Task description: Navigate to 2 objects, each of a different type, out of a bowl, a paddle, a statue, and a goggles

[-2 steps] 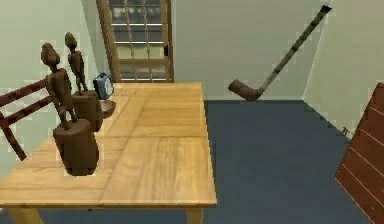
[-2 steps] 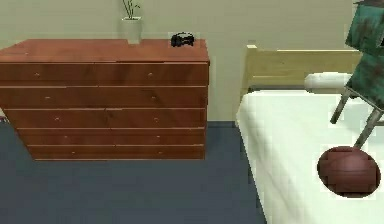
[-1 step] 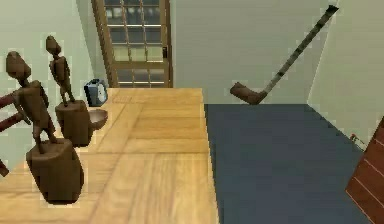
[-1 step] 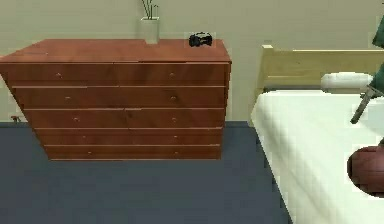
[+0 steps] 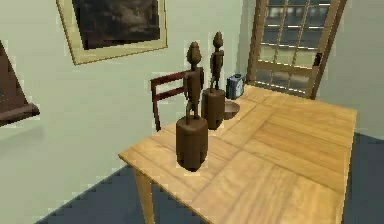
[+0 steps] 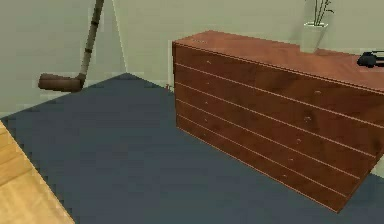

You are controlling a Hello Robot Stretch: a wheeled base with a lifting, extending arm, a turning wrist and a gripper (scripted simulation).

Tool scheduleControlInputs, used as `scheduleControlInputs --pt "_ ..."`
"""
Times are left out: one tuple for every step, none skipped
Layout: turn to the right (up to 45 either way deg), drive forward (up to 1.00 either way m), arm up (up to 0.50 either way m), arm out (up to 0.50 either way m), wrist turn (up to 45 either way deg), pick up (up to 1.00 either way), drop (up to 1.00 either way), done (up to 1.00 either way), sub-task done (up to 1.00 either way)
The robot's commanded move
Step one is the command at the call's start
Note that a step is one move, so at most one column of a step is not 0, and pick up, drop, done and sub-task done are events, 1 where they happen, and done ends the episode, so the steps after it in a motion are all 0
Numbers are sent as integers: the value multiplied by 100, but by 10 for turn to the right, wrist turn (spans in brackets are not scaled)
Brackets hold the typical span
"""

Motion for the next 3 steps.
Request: scheduleControlInputs --pt "0 0 0 0 0 0 0 0 100" --pt "450 0 0 0 0 0 0 0 0" --pt "450 0 0 0 0 0 0 0 0"
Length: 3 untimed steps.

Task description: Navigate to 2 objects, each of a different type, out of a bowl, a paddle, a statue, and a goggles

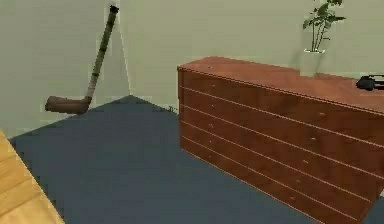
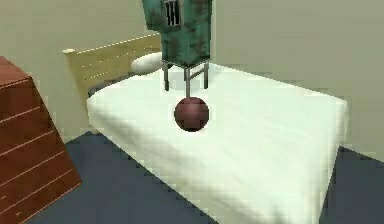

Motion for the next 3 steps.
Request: scheduleControlInputs --pt "360 0 0 0 0 0 0 0 0" --pt "0 80 0 0 0 0 0 0 0" --pt "90 0 0 0 0 0 0 0 0"
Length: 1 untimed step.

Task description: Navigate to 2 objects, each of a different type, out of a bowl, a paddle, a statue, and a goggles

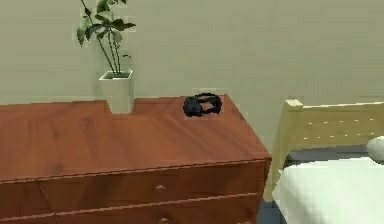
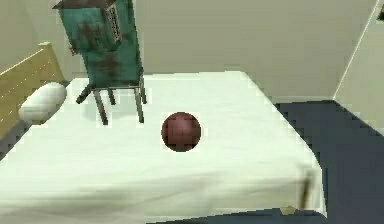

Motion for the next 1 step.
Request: scheduleControlInputs --pt "0 0 0 0 0 0 0 100 0"
